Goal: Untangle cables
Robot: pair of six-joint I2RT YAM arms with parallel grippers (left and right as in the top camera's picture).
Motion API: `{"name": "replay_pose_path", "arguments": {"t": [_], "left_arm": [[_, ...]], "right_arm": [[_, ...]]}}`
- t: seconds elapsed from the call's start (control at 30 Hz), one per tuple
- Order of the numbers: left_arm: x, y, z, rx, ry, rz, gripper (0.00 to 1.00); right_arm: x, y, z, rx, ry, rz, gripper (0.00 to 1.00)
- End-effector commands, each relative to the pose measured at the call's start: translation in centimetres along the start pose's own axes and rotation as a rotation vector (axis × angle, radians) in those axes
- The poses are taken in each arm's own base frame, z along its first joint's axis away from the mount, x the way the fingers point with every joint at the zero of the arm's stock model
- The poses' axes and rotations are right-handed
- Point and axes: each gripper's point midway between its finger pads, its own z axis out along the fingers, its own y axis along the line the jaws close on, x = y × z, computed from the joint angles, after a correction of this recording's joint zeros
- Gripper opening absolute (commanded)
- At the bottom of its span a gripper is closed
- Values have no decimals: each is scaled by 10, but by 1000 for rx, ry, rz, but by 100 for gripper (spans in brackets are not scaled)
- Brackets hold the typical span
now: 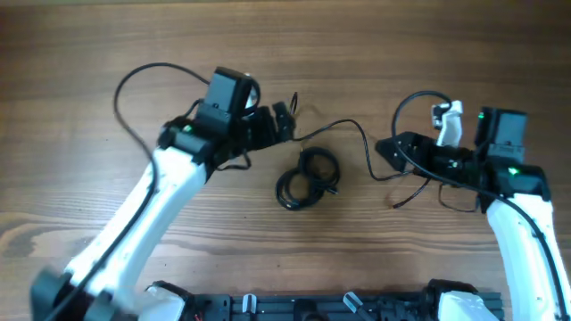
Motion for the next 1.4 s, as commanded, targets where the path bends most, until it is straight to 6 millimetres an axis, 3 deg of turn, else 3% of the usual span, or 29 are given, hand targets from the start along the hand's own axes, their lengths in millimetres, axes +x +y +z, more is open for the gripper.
{"name": "replay_pose_path", "arguments": {"t": [0.0,0.1,0.2,0.6,0.8,1.07,1.27,1.37], "left_arm": [[-8,38,-63,-199,-166,40,100],[10,69,-93,-346,-166,35,100],[24,81,-98,-394,-120,32,100],[26,81,-97,-395,-106,29,100],[26,81,-97,-395,-106,29,100],[26,81,-97,-395,-106,29,100],[26,81,-97,-395,-106,29,100],[26,81,-97,-395,-106,29,100]], "right_arm": [[-4,13,11,-4,9,30,100],[0,26,21,0,19,10,100],[5,28,31,67,21,21,100],[1,40,37,51,-2,-14,100],[-8,31,36,98,-55,156,100],[-8,36,37,75,-44,49,100],[-1,24,54,90,20,75,100],[2,30,67,50,50,2,100]]}}
